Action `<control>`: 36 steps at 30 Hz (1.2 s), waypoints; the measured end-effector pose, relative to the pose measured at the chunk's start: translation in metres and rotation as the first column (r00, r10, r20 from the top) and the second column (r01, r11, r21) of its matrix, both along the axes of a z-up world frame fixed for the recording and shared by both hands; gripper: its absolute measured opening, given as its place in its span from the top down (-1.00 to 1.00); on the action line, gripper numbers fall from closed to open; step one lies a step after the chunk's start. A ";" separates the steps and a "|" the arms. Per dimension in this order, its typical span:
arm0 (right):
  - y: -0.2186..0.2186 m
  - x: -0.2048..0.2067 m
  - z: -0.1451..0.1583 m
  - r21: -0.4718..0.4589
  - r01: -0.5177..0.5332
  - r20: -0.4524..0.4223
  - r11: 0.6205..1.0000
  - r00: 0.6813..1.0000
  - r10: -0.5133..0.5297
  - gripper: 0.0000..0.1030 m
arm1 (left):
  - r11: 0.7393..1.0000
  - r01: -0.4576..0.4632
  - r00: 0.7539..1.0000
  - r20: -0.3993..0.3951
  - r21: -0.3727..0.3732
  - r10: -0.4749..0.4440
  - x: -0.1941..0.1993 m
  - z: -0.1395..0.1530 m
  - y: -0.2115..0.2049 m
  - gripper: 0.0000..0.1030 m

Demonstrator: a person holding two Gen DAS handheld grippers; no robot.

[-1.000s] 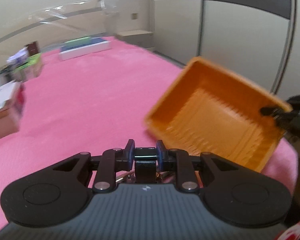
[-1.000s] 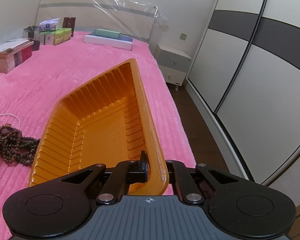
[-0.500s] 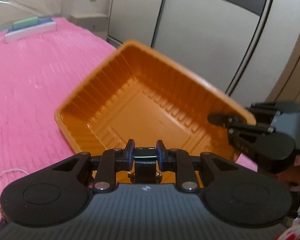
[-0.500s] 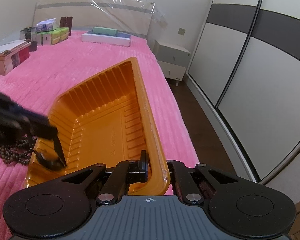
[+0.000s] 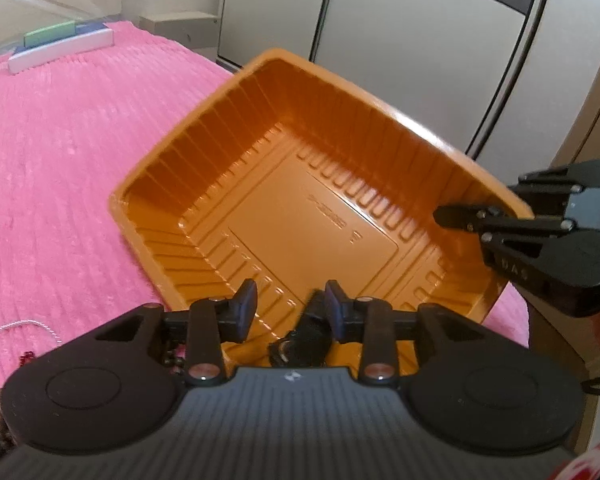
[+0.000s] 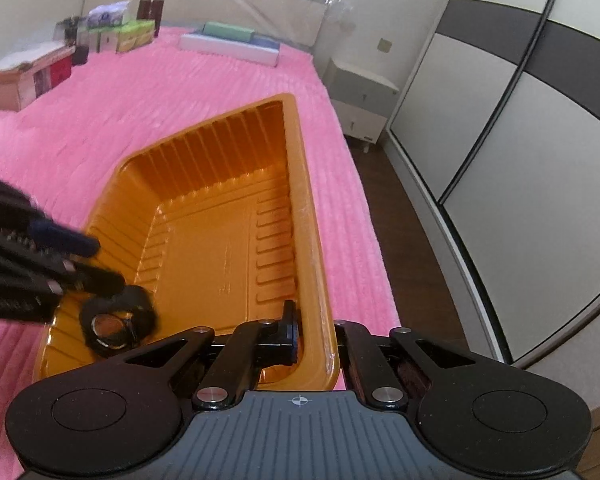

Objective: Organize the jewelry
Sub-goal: 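Grasp the black watch with the left gripper and drop it into the tray, then grasp the dark bead bracelet with the left gripper and place it in the tray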

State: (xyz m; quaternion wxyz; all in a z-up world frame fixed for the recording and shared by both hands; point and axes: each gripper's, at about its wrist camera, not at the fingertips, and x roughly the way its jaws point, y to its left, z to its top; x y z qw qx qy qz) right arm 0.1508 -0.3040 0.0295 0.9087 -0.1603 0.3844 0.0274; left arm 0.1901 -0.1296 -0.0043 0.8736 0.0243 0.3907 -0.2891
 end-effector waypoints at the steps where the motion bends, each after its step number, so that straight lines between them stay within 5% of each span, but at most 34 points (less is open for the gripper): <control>1: 0.000 0.000 -0.001 -0.006 -0.004 -0.008 1.000 1.000 0.004 0.94 | 1.000 -0.011 1.000 0.005 -0.002 0.011 0.000 0.003 0.005 0.35; 10: 0.009 0.006 -0.004 -0.065 -0.036 -0.069 0.997 0.997 0.032 0.94 | 0.975 -0.223 0.973 0.059 0.018 0.222 -0.021 0.011 0.090 0.22; 22: 0.017 0.000 -0.005 -0.112 -0.050 -0.093 0.992 0.995 0.040 0.94 | 0.862 -0.489 0.872 0.068 0.136 0.484 -0.073 -0.024 0.207 0.14; 33: 0.022 -0.001 -0.006 -0.131 -0.049 -0.100 0.990 0.994 0.036 0.94 | 0.892 -0.438 0.898 0.090 0.115 0.430 -0.069 -0.044 0.197 0.19; 36: 0.021 0.000 -0.007 -0.134 -0.049 -0.099 0.990 0.994 0.036 0.93 | 0.901 -0.413 0.910 0.107 0.129 0.401 -0.064 -0.046 0.186 0.37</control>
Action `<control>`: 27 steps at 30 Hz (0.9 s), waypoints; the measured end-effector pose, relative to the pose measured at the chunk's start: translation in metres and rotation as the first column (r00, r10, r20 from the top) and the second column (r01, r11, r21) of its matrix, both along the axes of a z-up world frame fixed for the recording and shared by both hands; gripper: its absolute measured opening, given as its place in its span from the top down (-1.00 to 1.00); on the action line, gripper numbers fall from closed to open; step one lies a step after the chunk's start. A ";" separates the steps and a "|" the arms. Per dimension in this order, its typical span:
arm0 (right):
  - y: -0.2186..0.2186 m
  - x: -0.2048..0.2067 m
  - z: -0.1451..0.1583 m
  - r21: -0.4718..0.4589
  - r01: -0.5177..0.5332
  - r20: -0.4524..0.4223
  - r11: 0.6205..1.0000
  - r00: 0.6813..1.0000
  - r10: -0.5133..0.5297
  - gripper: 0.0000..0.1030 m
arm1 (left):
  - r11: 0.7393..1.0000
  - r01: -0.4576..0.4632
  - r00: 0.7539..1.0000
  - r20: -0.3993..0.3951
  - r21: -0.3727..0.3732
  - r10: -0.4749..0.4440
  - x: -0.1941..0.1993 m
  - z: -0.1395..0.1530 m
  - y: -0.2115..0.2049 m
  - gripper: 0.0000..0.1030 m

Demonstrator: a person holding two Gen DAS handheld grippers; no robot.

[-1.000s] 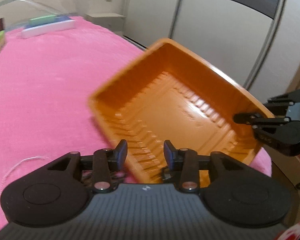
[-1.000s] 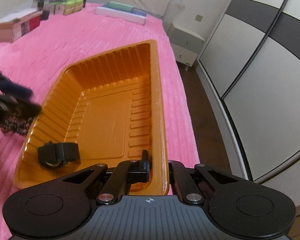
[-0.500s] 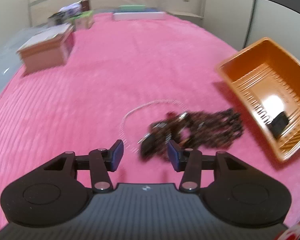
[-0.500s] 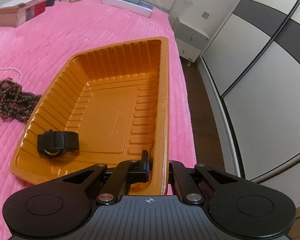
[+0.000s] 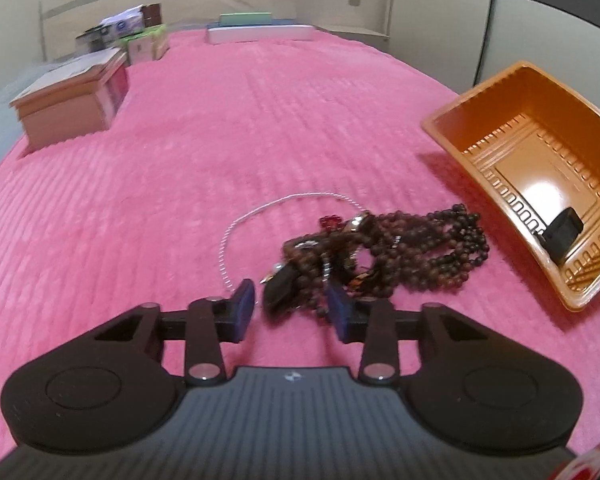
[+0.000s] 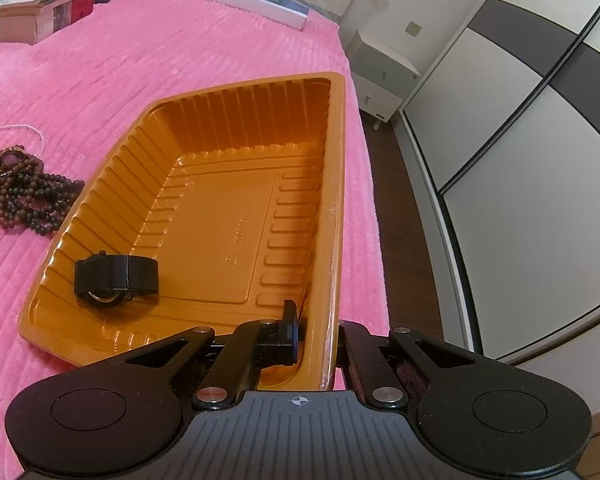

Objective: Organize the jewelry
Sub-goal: 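Grasp the dark bead bracelet with the left gripper and place it in the tray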

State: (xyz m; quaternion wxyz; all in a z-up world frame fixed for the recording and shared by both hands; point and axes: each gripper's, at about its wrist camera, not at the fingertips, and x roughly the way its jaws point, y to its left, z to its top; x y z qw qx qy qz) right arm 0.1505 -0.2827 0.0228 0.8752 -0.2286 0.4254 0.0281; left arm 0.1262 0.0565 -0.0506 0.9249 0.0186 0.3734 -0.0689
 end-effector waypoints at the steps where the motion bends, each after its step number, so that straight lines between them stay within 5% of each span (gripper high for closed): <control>1: 0.000 0.001 0.000 -0.001 0.000 0.000 1.000 1.000 0.000 0.93 | 1.000 0.009 1.000 0.004 0.015 -0.009 0.002 -0.002 -0.004 0.39; 5: -0.002 0.003 0.000 -0.001 0.000 -0.003 1.000 1.000 0.000 0.93 | 0.996 0.039 0.999 0.017 0.080 -0.040 0.013 -0.007 -0.016 0.45; 10: -0.002 0.003 0.000 -0.001 0.001 -0.003 1.000 1.000 -0.001 0.93 | 0.990 0.081 0.997 0.006 0.116 -0.082 0.016 -0.007 -0.023 0.88; 27: -0.003 0.003 -0.001 0.006 0.006 0.005 1.000 1.000 -0.006 0.92 | 0.983 0.164 0.980 0.098 0.082 -0.172 -0.002 0.067 -0.042 0.88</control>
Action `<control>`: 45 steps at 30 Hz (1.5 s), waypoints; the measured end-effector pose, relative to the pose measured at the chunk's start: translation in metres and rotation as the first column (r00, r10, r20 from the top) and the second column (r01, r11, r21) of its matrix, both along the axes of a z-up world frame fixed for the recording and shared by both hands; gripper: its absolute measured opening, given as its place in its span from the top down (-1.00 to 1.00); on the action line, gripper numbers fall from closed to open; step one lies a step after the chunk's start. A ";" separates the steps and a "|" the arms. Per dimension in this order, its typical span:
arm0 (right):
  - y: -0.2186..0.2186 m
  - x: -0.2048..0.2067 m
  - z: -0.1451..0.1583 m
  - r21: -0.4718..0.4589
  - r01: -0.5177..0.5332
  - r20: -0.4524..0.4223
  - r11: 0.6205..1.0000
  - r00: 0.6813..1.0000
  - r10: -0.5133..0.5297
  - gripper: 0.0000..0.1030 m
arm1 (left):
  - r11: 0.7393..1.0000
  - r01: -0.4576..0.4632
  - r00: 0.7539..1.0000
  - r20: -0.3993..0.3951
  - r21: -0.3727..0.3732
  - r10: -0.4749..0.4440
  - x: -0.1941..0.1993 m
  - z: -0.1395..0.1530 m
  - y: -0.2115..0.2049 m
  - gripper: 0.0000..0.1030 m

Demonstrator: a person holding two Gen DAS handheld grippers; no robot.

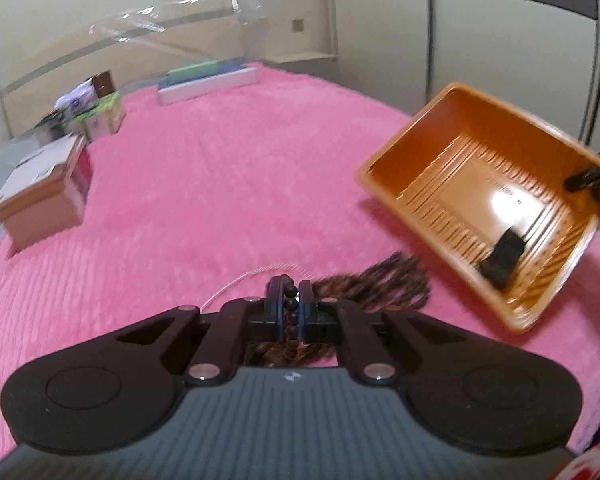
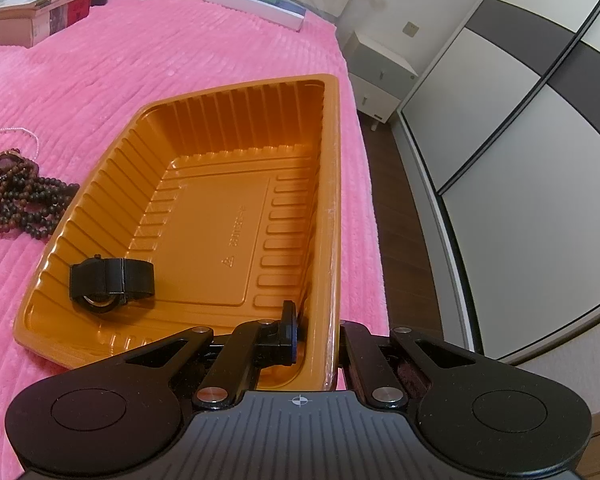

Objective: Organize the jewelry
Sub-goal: 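Grasp the dark bead bracelet with the left gripper and place it in the tray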

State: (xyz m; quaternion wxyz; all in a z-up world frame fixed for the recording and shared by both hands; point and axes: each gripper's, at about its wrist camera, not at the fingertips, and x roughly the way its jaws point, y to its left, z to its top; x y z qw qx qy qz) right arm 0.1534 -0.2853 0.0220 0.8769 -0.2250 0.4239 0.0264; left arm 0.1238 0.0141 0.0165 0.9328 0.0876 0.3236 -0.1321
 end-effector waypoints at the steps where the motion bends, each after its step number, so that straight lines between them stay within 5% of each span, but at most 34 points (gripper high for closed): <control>1: 0.000 0.000 0.000 0.000 0.000 0.000 1.000 1.000 0.000 0.92 | 1.000 0.017 1.000 0.007 -0.005 -0.017 0.001 0.004 -0.006 0.88; 8: -0.001 0.000 0.000 0.013 0.001 0.001 1.000 1.000 -0.001 0.93 | 0.984 0.164 0.986 0.027 -0.075 -0.163 0.011 0.019 -0.068 0.88; 15: -0.003 0.000 0.000 0.025 0.003 -0.002 1.000 1.000 -0.003 0.93 | 0.935 0.328 0.944 0.012 -0.135 -0.329 0.020 0.020 -0.137 0.88; 24: -0.004 0.000 -0.001 0.036 0.008 0.000 0.999 1.000 -0.008 0.92 | 0.908 0.386 0.915 -0.057 -0.163 -0.400 0.033 -0.004 -0.170 0.88; 26: -0.004 0.000 -0.001 0.038 0.009 0.000 0.999 1.000 -0.009 0.92 | 0.914 0.376 0.918 -0.070 -0.152 -0.390 0.036 -0.009 -0.174 0.86; 28: -0.004 0.000 -0.001 0.039 0.009 -0.001 0.999 1.000 -0.009 0.92 | 0.921 0.358 0.923 -0.088 -0.155 -0.373 0.039 -0.013 -0.172 0.48; 33: -0.005 0.000 -0.001 0.040 0.010 0.001 0.999 1.000 -0.010 0.92 | 0.946 0.288 0.951 -0.071 -0.148 -0.300 0.037 -0.012 -0.142 0.46; 39: -0.005 -0.001 0.000 0.043 0.013 0.005 0.999 1.000 -0.014 0.93 | 0.990 0.101 0.992 -0.061 -0.096 -0.107 0.027 -0.017 -0.072 0.46; 45: -0.004 -0.001 -0.001 0.039 0.014 0.007 0.999 1.000 -0.014 0.93 | 0.995 -0.093 0.994 -0.066 -0.023 0.091 0.010 -0.035 -0.001 0.46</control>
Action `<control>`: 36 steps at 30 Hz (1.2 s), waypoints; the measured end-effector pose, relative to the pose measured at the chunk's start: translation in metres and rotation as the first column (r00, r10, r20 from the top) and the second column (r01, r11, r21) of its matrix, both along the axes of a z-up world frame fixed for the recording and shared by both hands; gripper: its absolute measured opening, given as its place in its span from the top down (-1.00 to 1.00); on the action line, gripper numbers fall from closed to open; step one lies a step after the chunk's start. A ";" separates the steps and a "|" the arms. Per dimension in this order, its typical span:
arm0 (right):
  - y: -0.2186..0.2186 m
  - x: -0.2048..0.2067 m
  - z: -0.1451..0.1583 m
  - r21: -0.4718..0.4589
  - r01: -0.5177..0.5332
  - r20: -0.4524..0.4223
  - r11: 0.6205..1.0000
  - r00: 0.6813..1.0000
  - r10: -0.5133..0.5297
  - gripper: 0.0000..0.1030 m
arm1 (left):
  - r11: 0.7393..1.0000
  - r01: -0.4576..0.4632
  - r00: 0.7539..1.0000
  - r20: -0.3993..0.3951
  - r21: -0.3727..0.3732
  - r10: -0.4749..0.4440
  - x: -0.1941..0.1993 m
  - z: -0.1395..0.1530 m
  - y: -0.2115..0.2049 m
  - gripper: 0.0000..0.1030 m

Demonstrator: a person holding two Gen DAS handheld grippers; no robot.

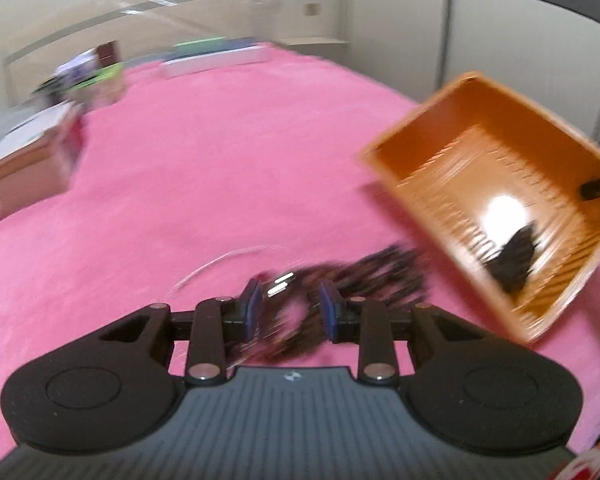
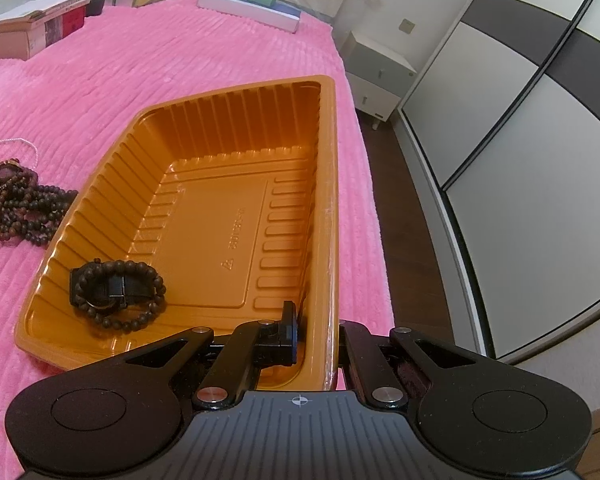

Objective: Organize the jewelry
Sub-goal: 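Grasp the dark bead bracelet with the left gripper and place it in the tray, then grasp the brown-strap watch with the left gripper and place it in the tray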

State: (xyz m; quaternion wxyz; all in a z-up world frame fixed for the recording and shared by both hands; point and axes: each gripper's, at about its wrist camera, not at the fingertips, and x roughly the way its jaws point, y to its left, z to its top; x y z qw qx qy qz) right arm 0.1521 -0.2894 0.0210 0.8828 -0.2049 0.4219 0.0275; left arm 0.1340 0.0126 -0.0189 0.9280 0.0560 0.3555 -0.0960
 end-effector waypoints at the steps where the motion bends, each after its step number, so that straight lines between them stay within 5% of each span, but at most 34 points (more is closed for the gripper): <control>1: 0.000 0.000 0.000 -0.001 0.000 0.000 1.000 1.000 0.000 0.93 | 1.000 -0.017 1.000 -0.001 0.006 0.017 -0.003 -0.003 0.007 0.46; 8: 0.001 -0.001 0.000 -0.011 0.001 -0.004 1.000 1.000 -0.001 0.92 | 0.998 -0.058 0.998 -0.018 0.004 0.058 -0.013 -0.019 0.033 0.47; 18: 0.002 -0.001 0.000 -0.017 0.001 -0.006 1.000 1.000 -0.001 0.92 | 1.000 0.006 1.000 0.006 0.019 -0.006 0.005 -0.033 -0.003 0.57; 30: -0.001 0.001 -0.001 -0.014 0.003 -0.011 1.000 1.000 -0.003 0.92 | 0.954 0.182 0.983 -0.022 0.238 -0.182 0.048 -0.052 -0.035 0.71; 36: 0.000 0.003 -0.002 -0.015 0.005 -0.012 1.000 1.000 -0.006 0.91 | 0.952 0.190 0.982 -0.026 0.239 -0.189 0.053 -0.054 -0.031 0.79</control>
